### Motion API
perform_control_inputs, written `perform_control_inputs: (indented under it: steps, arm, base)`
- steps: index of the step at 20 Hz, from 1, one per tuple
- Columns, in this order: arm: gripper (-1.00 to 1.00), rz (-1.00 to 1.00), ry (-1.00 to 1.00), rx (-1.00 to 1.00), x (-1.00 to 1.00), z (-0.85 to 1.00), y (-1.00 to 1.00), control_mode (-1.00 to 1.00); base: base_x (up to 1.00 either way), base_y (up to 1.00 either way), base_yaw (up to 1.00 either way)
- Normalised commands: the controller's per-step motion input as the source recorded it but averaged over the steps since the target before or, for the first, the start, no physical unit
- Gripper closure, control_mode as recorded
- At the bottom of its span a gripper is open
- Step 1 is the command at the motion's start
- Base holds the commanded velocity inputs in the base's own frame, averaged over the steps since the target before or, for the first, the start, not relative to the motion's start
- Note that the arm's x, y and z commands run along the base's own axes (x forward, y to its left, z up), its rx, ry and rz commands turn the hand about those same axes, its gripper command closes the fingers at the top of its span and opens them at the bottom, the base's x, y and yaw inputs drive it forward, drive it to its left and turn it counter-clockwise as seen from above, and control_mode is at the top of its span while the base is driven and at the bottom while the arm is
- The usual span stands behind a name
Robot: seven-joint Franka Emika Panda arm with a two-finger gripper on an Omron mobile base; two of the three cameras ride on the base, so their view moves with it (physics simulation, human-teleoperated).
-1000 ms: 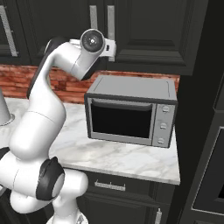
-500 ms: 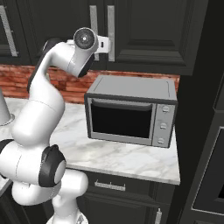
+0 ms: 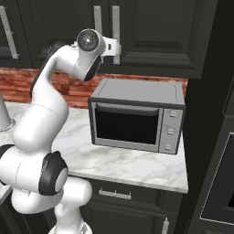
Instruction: Open the cabinet. Pick the bar soap and place it next to the sink. Then close the cabinet.
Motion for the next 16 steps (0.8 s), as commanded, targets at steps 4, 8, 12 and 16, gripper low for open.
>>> perform_control_inputs:
  steps: [4, 8, 12, 16]
  arm:
    - [-1.0, -0.14, 0.0, 0.0, 0.36, -0.08, 0.01, -1.0]
    - [-1.0, -0.09, -0.01, 0.0, 0.41, -0.23, 0.0, -1.0]
    - [-1.0, -0.05, -0.06, 0.0, 0.28, -0.23, 0.0, -1.0]
    - [-1.0, -0.04, -0.04, 0.0, 0.23, -0.15, 0.0, -1.0]
  base:
    - [0.0, 0.0, 0.0]
    - [0.0, 0.0, 0.0]
    - [0.0, 0.0, 0.0]
    - [0.0, 0.0, 0.0]
